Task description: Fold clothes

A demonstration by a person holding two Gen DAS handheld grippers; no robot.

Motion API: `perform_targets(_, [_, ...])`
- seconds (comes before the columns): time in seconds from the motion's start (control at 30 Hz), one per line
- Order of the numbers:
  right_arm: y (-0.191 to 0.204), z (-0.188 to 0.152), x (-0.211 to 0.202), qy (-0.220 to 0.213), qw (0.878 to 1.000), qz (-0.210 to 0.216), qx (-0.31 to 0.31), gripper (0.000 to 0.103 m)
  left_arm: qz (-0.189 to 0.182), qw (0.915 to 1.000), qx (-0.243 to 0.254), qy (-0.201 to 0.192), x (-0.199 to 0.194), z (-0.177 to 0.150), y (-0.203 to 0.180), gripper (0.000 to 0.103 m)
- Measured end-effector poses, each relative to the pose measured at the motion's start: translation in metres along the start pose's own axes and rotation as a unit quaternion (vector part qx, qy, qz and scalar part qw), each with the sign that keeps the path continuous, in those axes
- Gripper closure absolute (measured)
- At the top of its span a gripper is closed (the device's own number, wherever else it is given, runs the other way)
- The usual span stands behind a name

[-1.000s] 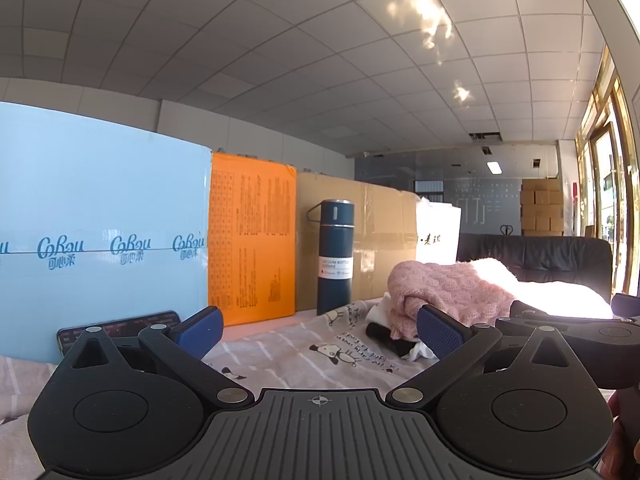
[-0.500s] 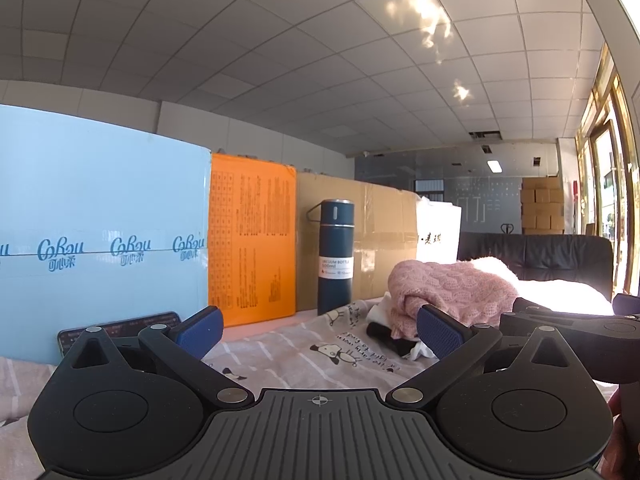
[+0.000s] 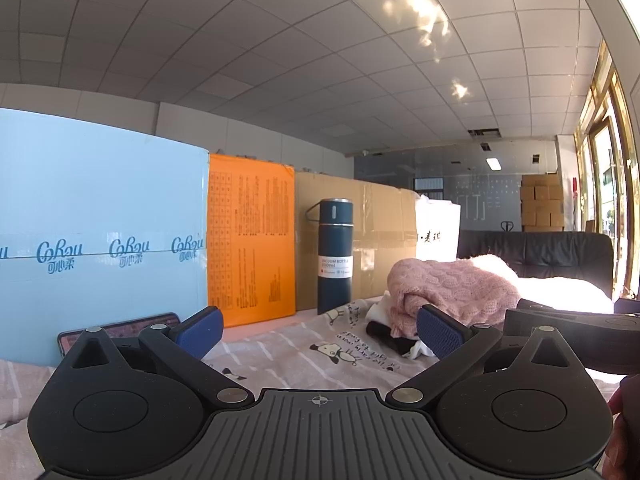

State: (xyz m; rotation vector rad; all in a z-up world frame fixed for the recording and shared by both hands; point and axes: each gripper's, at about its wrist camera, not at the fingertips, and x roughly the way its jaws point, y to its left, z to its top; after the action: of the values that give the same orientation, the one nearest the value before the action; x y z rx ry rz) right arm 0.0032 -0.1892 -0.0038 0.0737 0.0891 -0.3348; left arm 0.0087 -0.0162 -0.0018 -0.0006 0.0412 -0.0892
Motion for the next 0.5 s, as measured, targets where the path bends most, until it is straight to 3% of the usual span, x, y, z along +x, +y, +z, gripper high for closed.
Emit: perform_targets(0.5, [-0.0005,-0.0009,0.0016,0.001,1.000,0.001,0.002,0.000,0.000,1.0000,0.001,-0.001,-0.0010,-0.0007,-0.0013,0.000])
